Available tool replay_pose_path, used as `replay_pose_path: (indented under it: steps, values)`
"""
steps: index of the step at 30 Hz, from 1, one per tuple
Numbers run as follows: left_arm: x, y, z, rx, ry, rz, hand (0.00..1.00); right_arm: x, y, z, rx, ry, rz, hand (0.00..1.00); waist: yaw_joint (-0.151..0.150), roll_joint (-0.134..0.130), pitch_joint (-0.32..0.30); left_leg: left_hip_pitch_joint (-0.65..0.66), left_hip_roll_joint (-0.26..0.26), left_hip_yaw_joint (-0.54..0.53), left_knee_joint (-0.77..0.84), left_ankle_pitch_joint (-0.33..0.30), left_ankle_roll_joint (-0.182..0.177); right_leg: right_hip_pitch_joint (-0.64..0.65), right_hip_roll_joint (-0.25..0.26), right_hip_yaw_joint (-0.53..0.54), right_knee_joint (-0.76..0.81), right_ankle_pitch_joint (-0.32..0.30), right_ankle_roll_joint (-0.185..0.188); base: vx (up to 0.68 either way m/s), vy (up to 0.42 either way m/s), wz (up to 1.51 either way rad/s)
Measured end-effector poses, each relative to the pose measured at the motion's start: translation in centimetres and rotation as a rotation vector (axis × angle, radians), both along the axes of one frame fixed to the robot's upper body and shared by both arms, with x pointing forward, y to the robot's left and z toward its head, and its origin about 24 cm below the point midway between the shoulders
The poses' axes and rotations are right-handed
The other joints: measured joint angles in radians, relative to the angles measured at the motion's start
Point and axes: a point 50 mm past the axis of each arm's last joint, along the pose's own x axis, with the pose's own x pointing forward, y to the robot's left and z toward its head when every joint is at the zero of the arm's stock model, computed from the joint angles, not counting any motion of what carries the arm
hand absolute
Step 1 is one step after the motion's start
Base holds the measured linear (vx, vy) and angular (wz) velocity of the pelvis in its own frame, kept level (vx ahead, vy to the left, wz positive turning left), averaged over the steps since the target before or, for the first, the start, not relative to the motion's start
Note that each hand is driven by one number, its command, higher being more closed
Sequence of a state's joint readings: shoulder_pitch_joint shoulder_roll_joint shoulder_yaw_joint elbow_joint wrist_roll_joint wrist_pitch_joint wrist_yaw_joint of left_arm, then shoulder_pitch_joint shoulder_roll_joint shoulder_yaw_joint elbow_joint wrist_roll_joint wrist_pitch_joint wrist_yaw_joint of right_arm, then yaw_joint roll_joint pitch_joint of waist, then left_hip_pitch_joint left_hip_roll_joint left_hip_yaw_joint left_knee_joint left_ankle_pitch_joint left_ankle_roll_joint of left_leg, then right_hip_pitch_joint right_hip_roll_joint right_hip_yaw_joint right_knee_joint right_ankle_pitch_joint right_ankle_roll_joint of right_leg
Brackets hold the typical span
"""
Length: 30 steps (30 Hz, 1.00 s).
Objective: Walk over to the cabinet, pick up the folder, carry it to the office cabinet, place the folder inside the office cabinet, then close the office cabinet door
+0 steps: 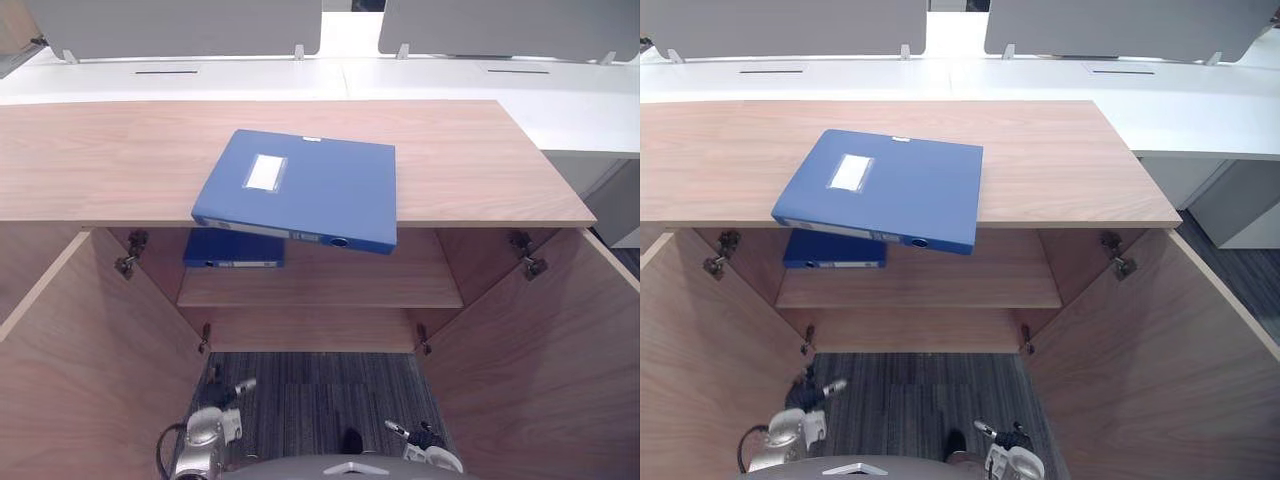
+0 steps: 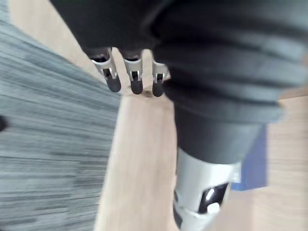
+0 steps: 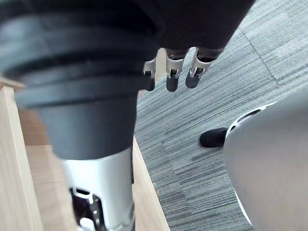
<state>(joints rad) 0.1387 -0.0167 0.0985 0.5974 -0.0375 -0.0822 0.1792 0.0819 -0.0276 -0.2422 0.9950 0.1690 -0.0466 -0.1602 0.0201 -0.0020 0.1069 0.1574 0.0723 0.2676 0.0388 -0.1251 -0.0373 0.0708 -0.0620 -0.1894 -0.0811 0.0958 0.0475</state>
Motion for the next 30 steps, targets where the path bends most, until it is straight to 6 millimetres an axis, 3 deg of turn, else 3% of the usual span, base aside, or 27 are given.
replay_pose_path:
  steps: [7,14,20,30]
  values:
    - [2.2,2.3,7.0,0.167,-0.349,0.043,0.0,-0.1,0.1,0.3,-0.017,-0.029,0.026,0.0,0.01,-0.006,-0.005,0.026,-0.011,-0.024,-0.016,0.009,0.004,0.031,-0.012,-0.017,0.0,0.003,0.006,-0.05,0.004,0.07]
    - [3.2,2.7,13.7,0.415,-0.635,0.011,0.0,-0.1,0.6,0.4,-0.017,-0.037,0.062,0.0,0.013,-0.015,-0.028,0.038,-0.019,-0.029,-0.025,0.013,0.008,0.038,-0.02,-0.023,0.0,0.003,0.014,0.0,0.006,0.02]
    - [3.6,2.2,17.2,0.632,-0.776,-0.079,0.0,-0.4,0.8,0.1,-0.016,-0.016,0.09,0.0,0.007,-0.018,-0.035,0.051,-0.025,-0.046,-0.027,0.014,0.011,0.051,-0.025,-0.038,0.0,0.001,0.015,-0.01,0.007,0.07]
    - [5.1,-0.4,20.1,0.9,-0.942,-0.323,0.0,-0.2,0.5,0.0,-0.03,0.006,0.127,0.0,-0.022,-0.005,-0.06,0.037,-0.03,-0.05,-0.028,0.018,0.015,0.031,-0.026,-0.03,0.0,0.003,0.013,-0.03,-0.003,0.0]
